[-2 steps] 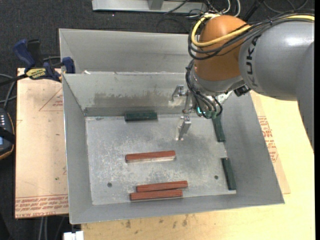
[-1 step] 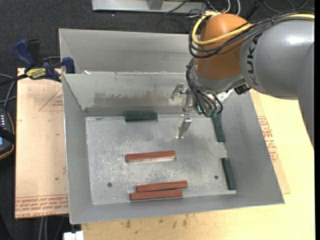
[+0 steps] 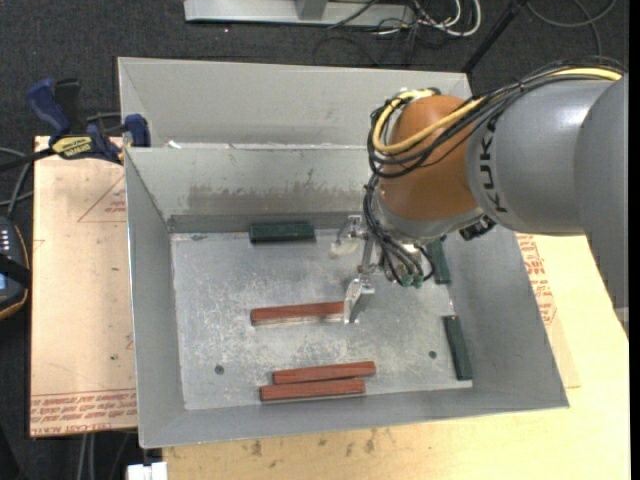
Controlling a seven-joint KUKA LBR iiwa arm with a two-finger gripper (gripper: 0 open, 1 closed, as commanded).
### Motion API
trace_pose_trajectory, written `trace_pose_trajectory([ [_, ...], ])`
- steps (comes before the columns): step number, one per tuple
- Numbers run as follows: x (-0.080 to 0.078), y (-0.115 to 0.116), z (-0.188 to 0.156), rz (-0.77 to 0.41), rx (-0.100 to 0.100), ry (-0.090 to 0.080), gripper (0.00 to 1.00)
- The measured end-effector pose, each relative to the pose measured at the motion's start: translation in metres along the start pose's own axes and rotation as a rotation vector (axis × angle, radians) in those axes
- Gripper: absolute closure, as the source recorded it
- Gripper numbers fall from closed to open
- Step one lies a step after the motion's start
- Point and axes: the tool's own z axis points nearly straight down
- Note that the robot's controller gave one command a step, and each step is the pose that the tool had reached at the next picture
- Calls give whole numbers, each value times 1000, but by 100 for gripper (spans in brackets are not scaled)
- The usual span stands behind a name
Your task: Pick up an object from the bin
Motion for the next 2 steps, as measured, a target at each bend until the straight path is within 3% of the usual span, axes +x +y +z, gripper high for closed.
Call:
trace_pose_trajectory([
  [1, 15, 23, 42, 88, -3, -17, 100],
  [2, 18, 23, 45, 87, -3, -10, 0],
])
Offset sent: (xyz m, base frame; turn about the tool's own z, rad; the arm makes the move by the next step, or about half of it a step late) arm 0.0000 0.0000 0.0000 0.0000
